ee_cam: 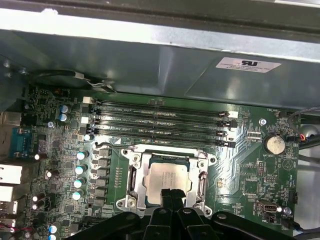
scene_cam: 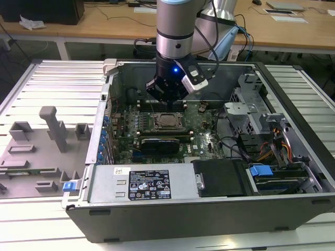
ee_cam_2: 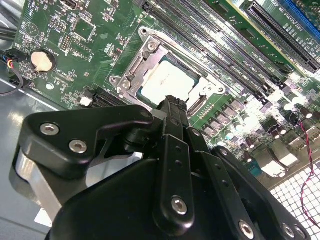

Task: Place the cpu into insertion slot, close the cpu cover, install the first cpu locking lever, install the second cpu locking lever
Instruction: 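Install the first cpu locking lever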

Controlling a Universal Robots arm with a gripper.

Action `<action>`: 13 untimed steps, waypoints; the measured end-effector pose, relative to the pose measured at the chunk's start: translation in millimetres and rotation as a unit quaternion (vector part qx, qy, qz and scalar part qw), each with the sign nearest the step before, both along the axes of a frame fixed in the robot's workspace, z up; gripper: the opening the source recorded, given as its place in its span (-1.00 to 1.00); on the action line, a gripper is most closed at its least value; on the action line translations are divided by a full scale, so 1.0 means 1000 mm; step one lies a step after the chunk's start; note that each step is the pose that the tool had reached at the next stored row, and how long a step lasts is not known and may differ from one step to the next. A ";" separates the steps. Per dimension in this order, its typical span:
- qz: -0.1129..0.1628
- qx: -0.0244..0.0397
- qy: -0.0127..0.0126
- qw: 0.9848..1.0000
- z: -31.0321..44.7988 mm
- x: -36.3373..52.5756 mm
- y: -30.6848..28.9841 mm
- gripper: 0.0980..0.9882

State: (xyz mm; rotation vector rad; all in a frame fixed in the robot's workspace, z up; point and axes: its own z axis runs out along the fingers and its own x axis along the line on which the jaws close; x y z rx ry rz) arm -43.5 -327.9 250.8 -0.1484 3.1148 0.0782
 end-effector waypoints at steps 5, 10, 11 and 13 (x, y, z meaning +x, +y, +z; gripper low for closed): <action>0.000 0.004 0.000 1.000 0.0000 0.0000 0.0000 -0.98; 0.000 0.005 0.000 1.000 0.0000 -0.0013 0.0000 -0.98; 0.000 0.005 0.000 1.000 0.0000 -0.0021 0.0000 -0.98; 0.000 0.005 0.000 1.000 0.0000 -0.0047 0.0000 -0.98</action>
